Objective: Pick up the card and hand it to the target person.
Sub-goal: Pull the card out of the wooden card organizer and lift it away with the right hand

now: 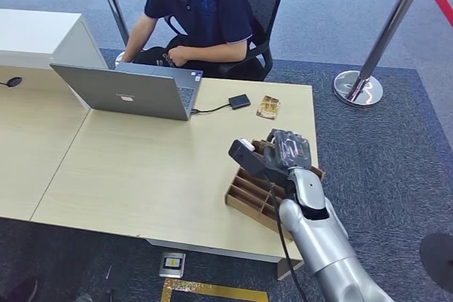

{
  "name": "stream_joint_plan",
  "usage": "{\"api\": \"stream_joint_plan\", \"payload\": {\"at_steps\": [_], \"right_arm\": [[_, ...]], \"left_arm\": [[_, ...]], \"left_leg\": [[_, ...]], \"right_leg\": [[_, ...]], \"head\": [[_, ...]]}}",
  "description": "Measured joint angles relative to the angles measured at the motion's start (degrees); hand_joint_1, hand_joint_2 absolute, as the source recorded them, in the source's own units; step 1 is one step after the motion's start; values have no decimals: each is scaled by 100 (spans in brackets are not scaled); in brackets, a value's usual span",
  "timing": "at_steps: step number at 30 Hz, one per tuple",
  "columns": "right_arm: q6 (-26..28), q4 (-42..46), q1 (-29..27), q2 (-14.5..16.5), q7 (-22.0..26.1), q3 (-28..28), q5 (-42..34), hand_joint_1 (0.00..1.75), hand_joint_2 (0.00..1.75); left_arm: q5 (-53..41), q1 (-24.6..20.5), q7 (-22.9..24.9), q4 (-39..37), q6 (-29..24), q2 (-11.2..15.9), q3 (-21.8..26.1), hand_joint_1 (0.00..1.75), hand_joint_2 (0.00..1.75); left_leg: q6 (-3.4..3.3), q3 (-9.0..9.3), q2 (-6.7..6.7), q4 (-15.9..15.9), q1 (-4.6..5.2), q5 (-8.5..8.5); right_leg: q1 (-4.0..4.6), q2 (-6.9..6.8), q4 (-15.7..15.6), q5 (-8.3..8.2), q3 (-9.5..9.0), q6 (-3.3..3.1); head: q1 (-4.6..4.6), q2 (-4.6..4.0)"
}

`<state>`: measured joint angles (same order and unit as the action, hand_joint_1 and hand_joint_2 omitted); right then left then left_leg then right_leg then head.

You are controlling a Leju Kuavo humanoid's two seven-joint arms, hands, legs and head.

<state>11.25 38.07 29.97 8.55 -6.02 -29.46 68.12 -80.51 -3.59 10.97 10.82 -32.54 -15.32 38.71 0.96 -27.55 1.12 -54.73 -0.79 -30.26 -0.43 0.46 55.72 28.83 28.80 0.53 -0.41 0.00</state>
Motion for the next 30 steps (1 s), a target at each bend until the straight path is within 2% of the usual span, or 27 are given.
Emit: {"api": "stream_joint_plan", "payload": {"at_steps": [16,30], "right_arm": [[-115,979,-303,-67,138,0,-40,151,175],[-231,1024,-307,-110,139,0,-126,151,175]], "left_arm": [[19,0,-7,0,-2,0,3,0,0],[27,0,-7,0,-2,2,4,0,0]], "left_leg": [[0,-1,0,0,0,0],[0,-2,0,0,0,0]], "right_leg": [[0,0,0,0,2,0],[0,0,0,0,2,0]], "head": [[1,0],[1,0]]}}
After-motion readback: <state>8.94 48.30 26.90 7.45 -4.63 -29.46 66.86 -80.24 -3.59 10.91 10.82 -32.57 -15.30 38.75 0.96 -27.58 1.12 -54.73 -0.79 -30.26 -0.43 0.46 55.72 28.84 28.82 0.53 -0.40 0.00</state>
